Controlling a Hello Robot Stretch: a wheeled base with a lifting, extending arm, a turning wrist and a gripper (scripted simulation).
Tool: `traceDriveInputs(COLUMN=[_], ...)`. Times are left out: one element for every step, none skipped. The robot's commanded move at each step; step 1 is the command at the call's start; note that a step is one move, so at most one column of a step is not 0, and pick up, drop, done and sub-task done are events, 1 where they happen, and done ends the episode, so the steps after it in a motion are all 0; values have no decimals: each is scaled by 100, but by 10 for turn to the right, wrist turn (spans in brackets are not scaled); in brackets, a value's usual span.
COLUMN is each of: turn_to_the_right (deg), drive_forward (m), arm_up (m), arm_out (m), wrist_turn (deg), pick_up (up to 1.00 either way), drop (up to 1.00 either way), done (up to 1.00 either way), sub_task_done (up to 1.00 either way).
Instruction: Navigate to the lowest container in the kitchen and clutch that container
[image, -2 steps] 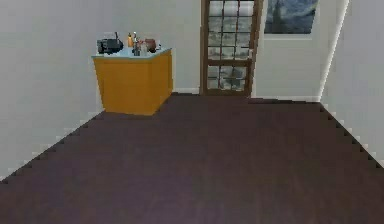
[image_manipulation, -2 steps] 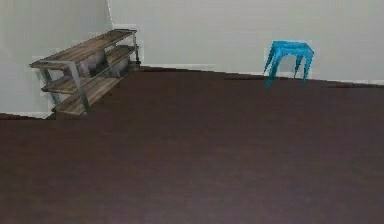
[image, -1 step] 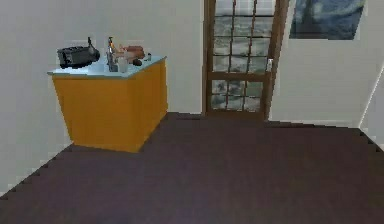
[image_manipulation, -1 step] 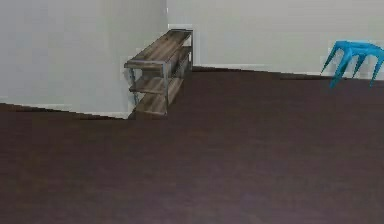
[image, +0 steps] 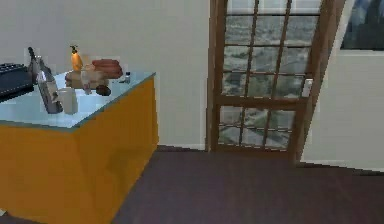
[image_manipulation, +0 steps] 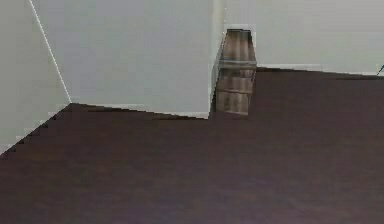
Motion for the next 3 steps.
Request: traceDriveInputs(turn_to_the_right=[0, 90, 0], drive_forward=[100, 0, 25], arm_up=[0, 0, 0], arm_out=[0, 0, 0], wrist_turn=[0, 0, 0], pick_up=[0, 0, 0], drop=[0, 0, 0], done=[0, 0, 0], sub_task_done=[0, 0, 0])
